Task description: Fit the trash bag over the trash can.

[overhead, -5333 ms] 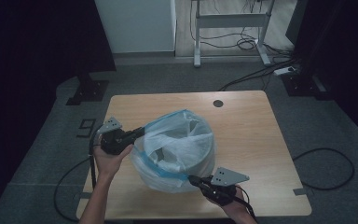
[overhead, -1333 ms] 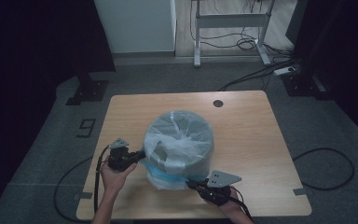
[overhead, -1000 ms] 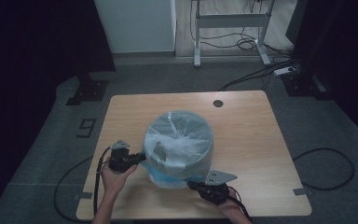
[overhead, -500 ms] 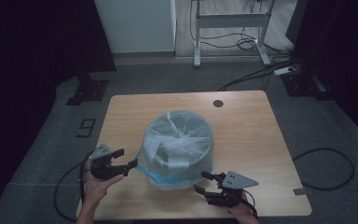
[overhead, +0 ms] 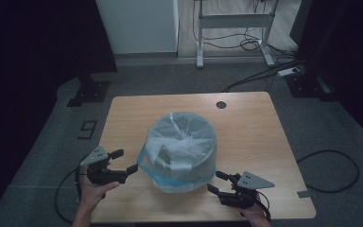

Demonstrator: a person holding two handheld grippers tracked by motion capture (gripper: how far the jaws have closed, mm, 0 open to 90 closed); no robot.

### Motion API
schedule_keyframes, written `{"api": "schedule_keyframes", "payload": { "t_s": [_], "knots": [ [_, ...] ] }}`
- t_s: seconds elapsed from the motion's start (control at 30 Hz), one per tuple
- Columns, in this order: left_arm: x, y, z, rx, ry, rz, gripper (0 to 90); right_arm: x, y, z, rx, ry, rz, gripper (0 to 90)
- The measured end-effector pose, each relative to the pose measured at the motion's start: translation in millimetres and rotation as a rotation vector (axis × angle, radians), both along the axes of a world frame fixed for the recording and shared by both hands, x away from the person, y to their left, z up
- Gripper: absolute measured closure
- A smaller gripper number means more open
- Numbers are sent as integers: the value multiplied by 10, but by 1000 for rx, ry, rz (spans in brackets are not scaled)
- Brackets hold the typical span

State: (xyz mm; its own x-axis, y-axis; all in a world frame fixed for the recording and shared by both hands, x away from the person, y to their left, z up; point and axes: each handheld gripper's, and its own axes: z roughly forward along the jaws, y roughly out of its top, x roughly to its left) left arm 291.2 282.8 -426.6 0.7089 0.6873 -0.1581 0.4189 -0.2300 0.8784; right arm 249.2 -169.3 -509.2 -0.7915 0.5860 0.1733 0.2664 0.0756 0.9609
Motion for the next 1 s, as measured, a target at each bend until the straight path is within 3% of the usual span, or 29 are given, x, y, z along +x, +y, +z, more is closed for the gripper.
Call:
{"api": "schedule_keyframes", "payload": {
  "t_s": [0.17, 0.37, 0.63, 0.8, 1.0],
  "knots": [
    [41, -38, 159, -19, -22, -34, 118, -29, -164, -32, 15, 15, -35, 375],
    [152, -105, 368, -64, -33, -141, 141, -48, -321, -68, 21, 25, -62, 375],
    [360, -266, 572, -45, -38, -249, 178, -19, -397, -92, 27, 37, -78, 378],
    [489, -353, 683, -58, -37, -288, 207, -23, -390, -103, 25, 39, -76, 380],
    [600, -489, 758, -34, -21, -321, 234, -22, -413, -109, 31, 42, -82, 386]
  ]
}}
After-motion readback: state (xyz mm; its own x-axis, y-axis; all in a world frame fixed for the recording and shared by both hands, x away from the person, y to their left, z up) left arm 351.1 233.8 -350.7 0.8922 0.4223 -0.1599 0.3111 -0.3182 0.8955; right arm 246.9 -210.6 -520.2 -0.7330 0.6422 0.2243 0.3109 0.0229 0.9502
